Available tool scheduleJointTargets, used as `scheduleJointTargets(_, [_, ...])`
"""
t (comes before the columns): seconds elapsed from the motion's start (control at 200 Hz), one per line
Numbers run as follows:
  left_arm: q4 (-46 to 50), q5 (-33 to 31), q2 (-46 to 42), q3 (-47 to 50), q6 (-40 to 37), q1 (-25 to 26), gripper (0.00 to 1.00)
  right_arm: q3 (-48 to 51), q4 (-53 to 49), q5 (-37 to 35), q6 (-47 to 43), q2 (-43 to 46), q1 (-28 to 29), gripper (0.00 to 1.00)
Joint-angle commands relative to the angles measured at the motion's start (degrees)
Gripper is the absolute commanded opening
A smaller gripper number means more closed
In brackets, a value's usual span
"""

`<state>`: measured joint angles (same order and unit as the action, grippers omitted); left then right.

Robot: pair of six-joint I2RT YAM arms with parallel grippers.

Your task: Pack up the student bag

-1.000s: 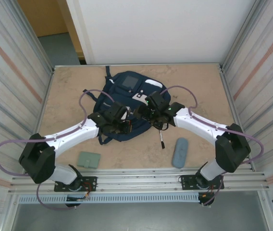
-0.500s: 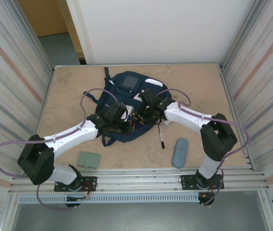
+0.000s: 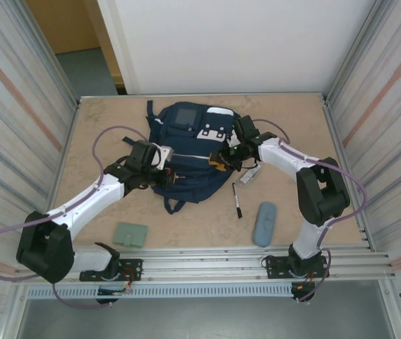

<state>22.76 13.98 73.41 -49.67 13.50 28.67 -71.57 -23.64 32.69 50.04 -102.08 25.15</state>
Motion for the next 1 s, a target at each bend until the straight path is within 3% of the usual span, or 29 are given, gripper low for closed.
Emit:
scheduleJointTargets(0.0, [-0.01,3.76,-2.41,1.77,1.03,0.69,0.00,-1.10,-0.47,-0.95,-7.49,-1.49,-3.50,0.38])
scheduleJointTargets(0.07, [-1.90,4.02,-1.71,0.97,3.51,4.08,0.00,-1.01,-0.79,2.40,-5.12,-1.29,-3.68,0.52])
scheduleJointTargets(0.135, [-4.13,0.03,-1.15,0.00,4.67,9.01,0.00,-0.71,-0.38,6.31,-3.41,0.89,-2.70,0.68])
scheduleJointTargets(0.266, [-2.85,-4.55,1.14,-4.32,5.29,13.17,0.00,1.05,-5.70,-4.69,-2.72,7.77,-1.28,0.79])
scheduleJointTargets(0.376, [-2.11,-4.92,2.72,-5.23,7.57,12.65,0.00,0.82,-10.59,-11.93,-4.59,8.80,-1.58,0.80])
scheduleJointTargets(0.461, [-3.27,-4.61,4.08,-4.41,9.84,12.26,0.29,2.40,-10.51,-11.89,-4.73,9.78,-1.33,0.81])
scheduleJointTargets(0.526, [-1.27,-5.21,6.38,-5.69,12.74,11.81,0.38,4.53,-8.40,-12.55,-3.65,10.84,-0.90,0.80])
scheduleJointTargets(0.631, [0.37,-6.35,10.54,-7.41,19.71,12.29,0.41,4.79,-8.15,-14.74,-5.29,11.67,0.35,0.79])
scheduleJointTargets(0.737, [1.14,-9.60,12.87,-8.60,24.03,14.87,0.42,3.39,-5.84,-12.57,-14.25,11.43,3.68,0.80])
scheduleJointTargets(0.797, [1.45,-12.37,13.35,-8.66,25.37,15.92,0.43,0.10,-8.95,-16.84,-15.01,10.21,6.07,0.82])
scheduleJointTargets(0.897, [-0.75,-11.61,13.85,-7.63,26.77,15.46,0.43,-4.25,-15.55,-25.32,-6.21,8.08,8.32,0.86])
scheduleJointTargets(0.992, [-1.49,-11.55,14.30,-7.67,27.69,14.75,0.44,-1.58,-14.07,-28.39,7.33,7.79,9.83,0.84])
